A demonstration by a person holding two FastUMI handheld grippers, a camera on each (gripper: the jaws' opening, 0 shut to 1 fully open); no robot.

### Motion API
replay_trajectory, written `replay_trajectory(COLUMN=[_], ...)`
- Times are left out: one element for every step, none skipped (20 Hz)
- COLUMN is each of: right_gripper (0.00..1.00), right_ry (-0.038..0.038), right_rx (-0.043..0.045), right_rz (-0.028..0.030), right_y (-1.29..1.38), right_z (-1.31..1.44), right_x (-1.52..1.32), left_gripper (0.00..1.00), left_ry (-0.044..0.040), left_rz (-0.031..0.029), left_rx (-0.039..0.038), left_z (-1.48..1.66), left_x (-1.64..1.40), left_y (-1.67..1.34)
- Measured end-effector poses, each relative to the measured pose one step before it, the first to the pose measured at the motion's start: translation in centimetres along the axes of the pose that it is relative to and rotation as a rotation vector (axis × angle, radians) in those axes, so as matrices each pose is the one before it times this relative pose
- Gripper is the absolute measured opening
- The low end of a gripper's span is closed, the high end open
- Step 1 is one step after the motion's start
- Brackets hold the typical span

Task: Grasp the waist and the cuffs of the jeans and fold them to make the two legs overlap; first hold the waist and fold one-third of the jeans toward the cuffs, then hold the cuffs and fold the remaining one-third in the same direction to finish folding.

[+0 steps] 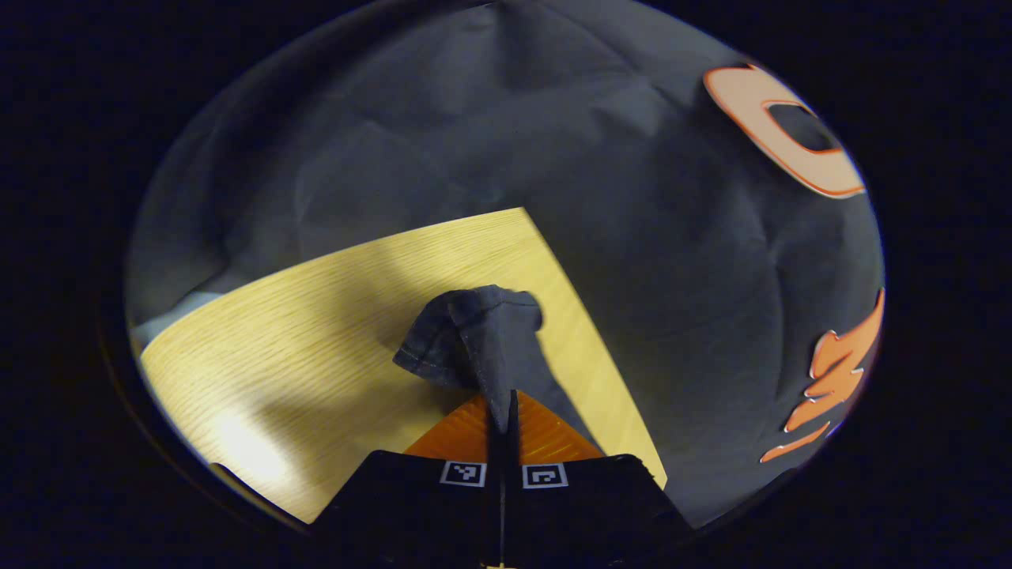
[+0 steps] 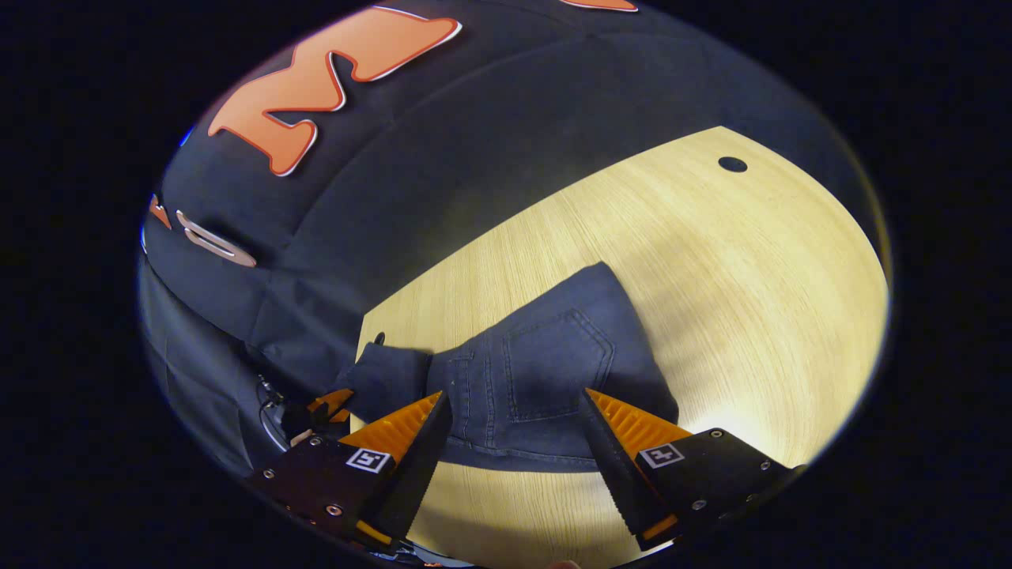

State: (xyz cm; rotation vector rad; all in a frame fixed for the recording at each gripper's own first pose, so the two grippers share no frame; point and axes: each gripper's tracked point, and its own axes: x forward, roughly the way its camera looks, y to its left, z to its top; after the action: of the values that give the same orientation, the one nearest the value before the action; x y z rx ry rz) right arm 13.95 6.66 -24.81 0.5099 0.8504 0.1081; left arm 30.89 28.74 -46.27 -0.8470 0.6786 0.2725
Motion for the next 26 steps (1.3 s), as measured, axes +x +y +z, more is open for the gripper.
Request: replay_trajectory(right_gripper=[0.98, 0.98, 0.98, 0.98, 0.98, 0.98, 0.98, 0.98, 0.98, 0.98, 0.98, 0.98, 0.98, 0.98, 0.98, 0.98, 0.98, 0.98, 0.98, 0.98, 0.98, 0.98, 0.98, 0.98, 0.98, 0.98], right_ry=[-0.01761, -0.01908, -0.01913, -0.01677, -0.01786, -0.01805, -0.01764, -0.0155, -0.01352, -0.01161, -0.00992, -0.009, -0.01085, -0.00862, -0.00697, -0.00445, -0.00752, -0.00761, -0.00169, -0.00353, -0.00027, -0.0003, -0.00287, -0.00129, 0.00055, 0.00174], right_rx=[0.00646, 0.00571, 0.00298, 0.00187, -0.00111, -0.00379, -0.00397, -0.00148, 0.00263, 0.00665, 0.00623, 0.00069, -0.0057, -0.00874, -0.00528, 0.00048, 0.00843, 0.01463, 0.01294, 0.01203, 0.00437, 0.00034, -0.00331, 0.0, 0.00319, 0.00699], right_rz=[0.00246, 0.00585, 0.00537, 0.00238, 0.00268, 0.00321, 0.00412, 0.00371, 0.00429, 0.00812, 0.01129, 0.00424, -0.00202, -0.00517, -0.00192, 0.00249, 0.00431, 0.00595, 0.00908, -0.00174, -0.00318, -0.01038, -0.01064, -0.00708, -0.00427, -0.0023], right_y=[0.043, 0.136, 0.089, 0.109, 0.023, -0.131, -0.114, -0.091, -0.174, -0.097, -0.147, -0.272, -0.458, -0.435, -0.385, -0.331, -0.416, -0.562, -0.475, -0.854, -0.719, -0.732, -0.784, -0.835, -0.707, -0.63], right_z=[0.421, 0.513, 0.53, 0.587, 0.726, 0.486, 0.571, 0.642, 0.478, 0.426, 0.323, 0.249, 0.331, 0.232, 0.316, 0.31, 0.313, 0.272, 0.149, 0.15, 0.034, 0.239, 0.156, 0.119, -0.003, -0.023], right_x=[-0.296, -0.406, -0.351, -0.361, -0.492, -0.38, -0.527, -0.677, -0.528, -0.519, -0.553, -0.555, -0.581, -0.525, -0.5, -0.474, -0.58, -0.62, -0.318, -0.522, -0.315, -0.294, -0.205, -0.359, -0.314, -0.17], left_gripper=[0.02, 0.02, 0.02, 0.02, 0.02, 0.02, 0.03, 0.02, 0.02, 0.02, 0.02, 0.02, 0.05, 0.02, 0.02, 0.02, 0.02, 0.02, 0.02, 0.02, 0.02, 0.02, 0.02, 0.02, 0.02, 0.02], left_ry=[-0.01434, -0.01262, -0.01651, -0.02005, -0.01051, -0.00667, -0.00562, -0.00829, -0.00379, -0.0017, -0.0003, 0.00214, 0.00429, 0.00389, 0.00468, 0.00771, 0.00159, 0.01165, 0.00961, 0.01473, 0.01977, 0.01842, 0.02504, 0.01943, 0.02407, 0.02818], left_rz=[-0.01607, -0.0165, -0.01493, -0.01298, -0.01534, -0.02139, -0.01791, -0.01523, -0.01608, -0.01393, -0.01175, -0.01066, -0.01456, -0.01385, -0.01242, -0.01066, -0.00765, -0.01453, -0.01987, -0.01533, -0.01245, -0.01123, -0.0182, -0.01244, -0.00841, -0.01229], left_rx=[0.05998, 0.06018, 0.05854, 0.05564, 0.04799, 0.03453, 0.02668, 0.01999, 0.02383, 0.02964, 0.02969, 0.02274, 0.02081, 0.01865, 0.00552, 0.01539, 0.02438, 0.01679, 0.00841, 0.00857, 0.007, 0.00805, 0.01465, 0.01683, 0.01873, 0.01849], left_z=[0.151, 0.166, -1.436, 0.327, 0.213, 0.124, 0.324, 0.478, 0.628, -0.082, -0.205, -0.178, -0.109, -0.067, -0.336, -0.196, -0.669, -0.738, -0.852, -0.822, -1.068, -1.087, -1.606, -1.402, -1.467, -1.608], left_x=[-1.503, -0.727, 0.093, -0.719, -0.674, -0.62, -1.025, -0.918, -1.415, -0.365, 0.078, -0.173, -0.337, -0.18, -0.415, -0.202, -0.266, 0.199, 0.696, 0.517, 0.619, 0.767, 0.762, 0.851, 0.985, 0.951], left_y=[-1.716, -2.596, -2.674, -1.772, -1.631, -2.03, -1.575, -1.41, -1.302, -1.924, -2.162, -1.818, -2.013, -1.59, -1.468, -1.586, -1.514, -1.896, -2.288, -1.862, -1.497, -1.676, -2.083, -1.527, -1.43, -1.488])
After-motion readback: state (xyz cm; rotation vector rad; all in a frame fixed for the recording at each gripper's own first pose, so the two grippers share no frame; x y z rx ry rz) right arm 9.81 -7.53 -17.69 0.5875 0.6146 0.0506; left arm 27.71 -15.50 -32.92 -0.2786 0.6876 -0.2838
